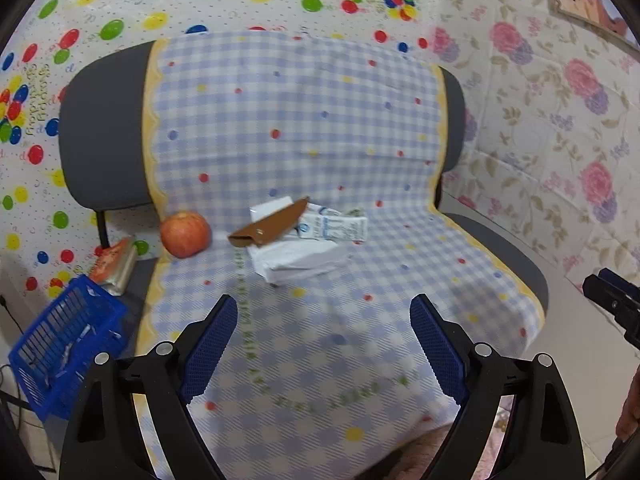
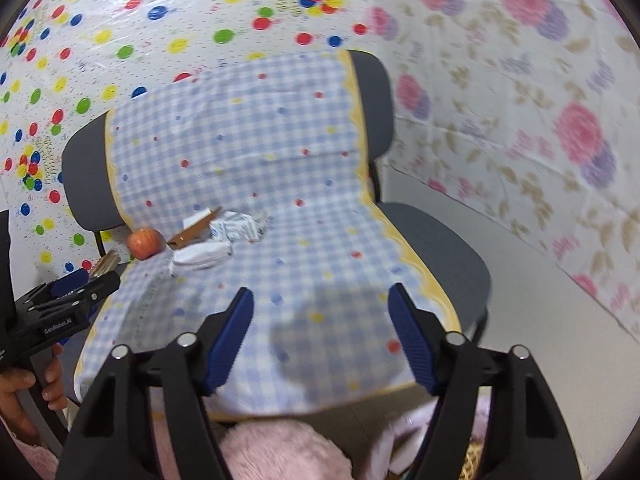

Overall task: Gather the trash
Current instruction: 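Move both tools back over the remaining trash on the chair, then grasp the white folded tissue with the right tool and lift it, then grasp the brown leather sheath with the left tool while the right tool holds the tissue, then carry the sheath and tissue over the pink-lined bin with both tools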

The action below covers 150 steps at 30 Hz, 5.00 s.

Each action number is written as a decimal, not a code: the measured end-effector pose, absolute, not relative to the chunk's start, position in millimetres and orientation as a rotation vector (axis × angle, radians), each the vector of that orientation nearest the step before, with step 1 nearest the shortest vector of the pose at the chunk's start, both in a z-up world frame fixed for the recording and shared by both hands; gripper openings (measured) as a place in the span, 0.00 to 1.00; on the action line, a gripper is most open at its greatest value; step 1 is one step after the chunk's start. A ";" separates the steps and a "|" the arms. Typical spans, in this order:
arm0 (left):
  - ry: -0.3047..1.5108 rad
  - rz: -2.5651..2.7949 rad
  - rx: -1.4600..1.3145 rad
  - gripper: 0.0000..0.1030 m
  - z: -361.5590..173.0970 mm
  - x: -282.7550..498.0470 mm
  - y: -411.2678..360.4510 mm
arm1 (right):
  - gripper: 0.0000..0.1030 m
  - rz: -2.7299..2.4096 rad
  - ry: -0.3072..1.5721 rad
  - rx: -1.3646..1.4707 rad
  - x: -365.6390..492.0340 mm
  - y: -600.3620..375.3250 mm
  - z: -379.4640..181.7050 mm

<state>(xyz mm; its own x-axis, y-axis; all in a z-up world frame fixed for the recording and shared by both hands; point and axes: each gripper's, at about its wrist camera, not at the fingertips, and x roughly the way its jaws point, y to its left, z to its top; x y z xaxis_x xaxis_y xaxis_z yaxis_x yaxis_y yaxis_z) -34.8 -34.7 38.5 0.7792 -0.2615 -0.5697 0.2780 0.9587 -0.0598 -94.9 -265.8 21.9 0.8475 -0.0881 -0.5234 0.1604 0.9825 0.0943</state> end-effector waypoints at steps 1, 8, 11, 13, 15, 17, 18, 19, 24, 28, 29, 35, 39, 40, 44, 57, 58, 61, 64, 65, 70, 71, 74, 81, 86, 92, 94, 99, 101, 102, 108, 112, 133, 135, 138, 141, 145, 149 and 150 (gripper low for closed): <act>0.610 -0.277 0.029 0.85 40.6 -29.4 -28.7 | 0.58 -0.123 0.542 0.129 -88.5 -261.7 24.0; 0.606 -0.198 0.035 0.85 46.9 2.9 0.3 | 0.55 -0.041 0.523 0.117 -33.3 -239.4 40.0; 0.612 -0.170 0.044 0.85 45.6 19.4 9.0 | 0.55 0.000 0.526 0.128 -9.8 -230.5 43.1; 0.616 -0.155 0.047 0.85 44.4 29.6 13.3 | 0.55 0.017 0.525 0.129 3.1 -224.1 43.9; 0.615 -0.141 0.051 0.85 42.8 38.9 16.7 | 0.55 0.033 0.529 0.127 21.0 -218.0 42.3; 0.615 -0.123 0.059 0.85 38.2 51.4 20.8 | 0.55 0.046 0.539 0.137 37.2 -214.4 37.7; 0.619 -0.116 0.060 0.85 35.6 56.3 21.9 | 0.55 0.048 0.549 0.137 47.1 -212.4 32.5; 0.628 -0.108 0.060 0.85 30.6 64.4 23.8 | 0.55 0.051 0.561 0.141 55.6 -211.1 26.7; 0.673 -0.103 0.049 0.85 4.4 100.2 27.6 | 0.56 0.109 0.677 0.160 103.4 -200.9 -11.2; 0.720 -0.104 0.053 0.85 -18.6 126.5 23.1 | 0.59 0.162 0.790 0.174 140.9 -187.7 -43.2; 0.729 -0.103 0.055 0.85 -23.2 131.4 22.7 | 0.59 0.168 0.813 0.170 151.5 -183.5 -51.2; 0.761 -0.090 0.054 0.85 -39.2 153.0 25.7 | 0.60 0.189 0.895 0.150 189.9 -167.9 -78.1; 0.768 -0.085 0.054 0.85 -40.6 157.5 28.4 | 0.62 0.167 0.930 0.059 201.2 -151.5 -90.1; 0.769 -0.083 0.056 0.85 -40.7 157.6 28.7 | 0.62 0.159 0.928 0.031 200.3 -147.8 -91.1; 0.769 -0.079 0.049 0.85 -38.4 154.3 30.2 | 0.37 0.148 0.897 -0.069 187.0 -136.1 -93.9; 0.744 -0.109 0.077 0.85 -23.5 132.8 16.2 | 0.02 0.144 0.640 0.098 79.0 -204.5 -25.3; 0.746 -0.117 0.079 0.85 -23.8 134.0 11.8 | 0.02 0.113 0.616 0.098 73.9 -211.3 -19.2; 0.746 -0.122 0.099 0.85 -27.6 138.7 1.0 | 0.02 0.027 0.572 0.088 68.0 -223.7 -10.8; 0.755 -0.126 0.146 0.82 -35.4 149.6 -12.8 | 0.02 0.022 0.576 0.110 75.1 -225.4 -13.1; 0.757 -0.131 0.163 0.80 -37.8 153.5 -16.9 | 0.02 0.030 0.581 0.117 77.8 -225.4 -15.8; 0.800 -0.171 0.228 0.82 -54.0 184.2 -30.9 | 0.02 0.058 0.605 0.130 92.0 -224.6 -25.8; 0.804 -0.178 0.252 0.84 -58.3 190.2 -35.0 | 0.02 0.060 0.607 0.134 94.4 -224.8 -26.3; 0.828 -0.178 0.342 0.85 -69.1 202.8 -48.3 | 0.02 0.060 0.608 0.146 100.2 -225.6 -28.4; 0.853 -0.179 0.371 0.81 -77.2 226.8 -60.8 | 0.02 0.062 0.619 0.162 106.7 -226.8 -32.9; 0.824 -0.147 0.359 0.47 -66.3 214.5 -55.5 | 0.02 0.067 0.618 0.175 99.0 -228.4 -29.5; 0.810 -0.202 0.225 0.12 -31.1 182.4 -38.4 | 0.02 0.075 0.589 0.178 74.9 -228.5 -14.8; 0.830 -0.250 0.140 0.12 -19.4 167.0 -31.3 | 0.02 0.077 0.580 0.178 62.6 -229.2 -9.5; 0.842 -0.345 0.042 0.12 -4.2 106.6 -29.3 | 0.02 0.081 0.590 0.157 33.6 -230.0 -4.3; 0.851 -0.361 0.026 0.12 -3.7 84.0 -31.1 | 0.02 0.089 0.608 0.151 22.6 -231.4 -6.3; 0.854 -0.364 0.026 0.12 -4.8 75.7 -32.6 | 0.02 0.097 0.619 0.155 18.3 -232.4 -8.4; 0.909 -0.398 0.013 0.13 -21.2 43.5 -45.9 | 0.02 0.095 0.709 0.191 -6.7 -243.2 -32.0; 0.935 -0.377 0.029 0.17 -36.7 34.8 -50.9 | 0.02 0.072 0.718 0.221 -19.3 -252.9 -37.4; 0.725 -0.437 0.017 0.14 7.2 -26.4 -73.4 | 0.02 0.025 0.621 0.182 -59.1 -258.7 -7.2; 0.708 -0.466 0.014 0.14 11.9 -32.9 -83.2 | 0.02 0.006 0.608 0.177 -68.4 -264.1 -1.4; 0.689 -0.514 0.018 0.14 15.3 -41.1 -100.8 | 0.02 -0.025 0.596 0.172 -84.4 -272.5 3.7; 0.686 -0.570 0.023 0.14 14.0 -48.5 -118.9 | 0.02 -0.060 0.593 0.167 -101.3 -281.7 5.1; 0.689 -0.641 0.035 0.14 8.6 -63.2 -144.3 | 0.02 -0.119 0.597 0.164 -129.2 -296.0 1.9; 0.687 -0.703 0.046 0.14 3.5 -79.9 -163.0 | 0.03 -0.199 0.610 0.156 -161.0 -313.5 -4.8; 0.688 -0.716 0.049 0.14 1.9 -84.1 -167.2 | 0.03 -0.220 0.613 0.152 -167.8 -317.5 -6.6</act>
<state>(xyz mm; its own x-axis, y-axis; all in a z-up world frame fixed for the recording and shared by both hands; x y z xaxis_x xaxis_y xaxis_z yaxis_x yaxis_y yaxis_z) -84.1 -167.2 1.9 0.5462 -0.5884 -0.5963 0.6195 0.7628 -0.1853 -167.8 -317.5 -6.6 0.7954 -0.1593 -0.5847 0.2490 0.9655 0.0756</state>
